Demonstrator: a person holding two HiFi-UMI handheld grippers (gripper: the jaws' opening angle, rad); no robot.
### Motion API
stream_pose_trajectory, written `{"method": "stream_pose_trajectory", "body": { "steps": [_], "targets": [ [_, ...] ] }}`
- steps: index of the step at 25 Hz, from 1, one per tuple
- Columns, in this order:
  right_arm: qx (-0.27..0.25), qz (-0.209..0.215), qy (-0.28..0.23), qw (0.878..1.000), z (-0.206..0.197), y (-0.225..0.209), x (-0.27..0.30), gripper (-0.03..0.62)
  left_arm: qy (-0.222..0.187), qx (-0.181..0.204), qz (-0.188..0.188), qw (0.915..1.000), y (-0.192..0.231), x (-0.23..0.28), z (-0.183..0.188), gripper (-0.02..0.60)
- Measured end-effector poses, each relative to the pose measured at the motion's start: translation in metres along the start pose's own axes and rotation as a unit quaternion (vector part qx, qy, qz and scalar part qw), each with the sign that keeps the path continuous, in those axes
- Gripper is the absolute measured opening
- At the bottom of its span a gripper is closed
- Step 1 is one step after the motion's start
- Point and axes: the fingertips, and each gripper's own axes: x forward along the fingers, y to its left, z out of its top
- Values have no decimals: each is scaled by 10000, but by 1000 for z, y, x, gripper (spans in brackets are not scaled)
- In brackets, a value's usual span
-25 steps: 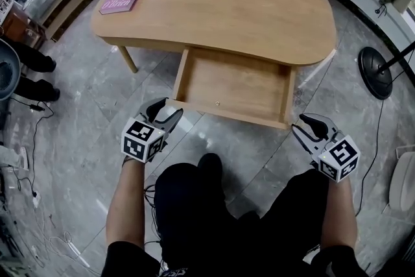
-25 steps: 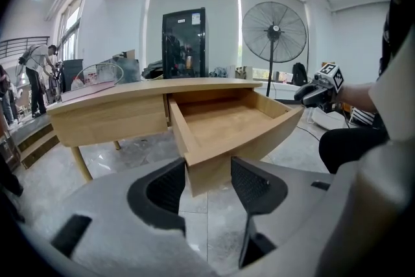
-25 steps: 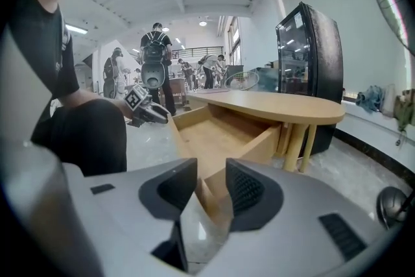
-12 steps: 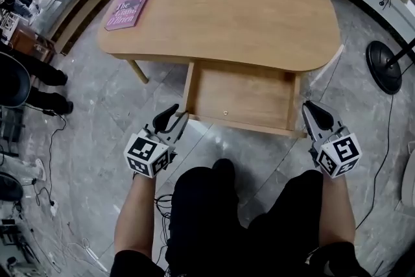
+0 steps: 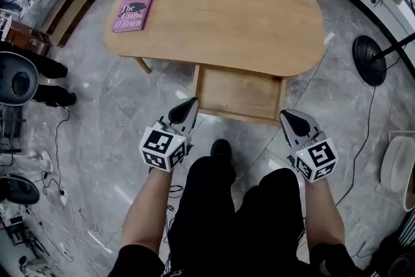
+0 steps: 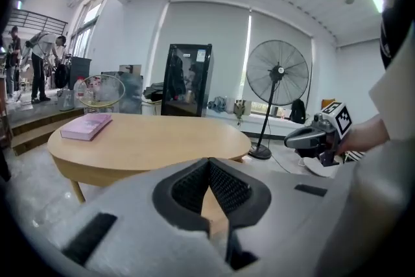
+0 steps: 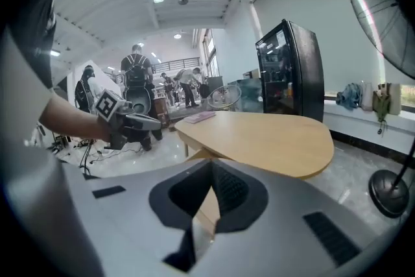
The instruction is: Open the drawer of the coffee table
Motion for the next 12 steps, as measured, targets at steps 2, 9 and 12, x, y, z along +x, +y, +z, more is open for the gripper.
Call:
{"method": "stream_pose_trajectory", "body": {
  "steps": [2, 9, 12],
  "targets": [
    [122, 47, 53, 9999, 28, 14, -14, 5, -84, -54, 16, 9999, -9, -18, 34, 6],
    [187, 166, 163, 9996, 124, 56, -79, 5, 115, -361, -200, 9991, -59, -73, 122, 6],
    [215, 132, 89, 9996, 160, 70, -116, 5, 39, -315, -207, 9993, -86, -99, 162, 6]
  ]
}}
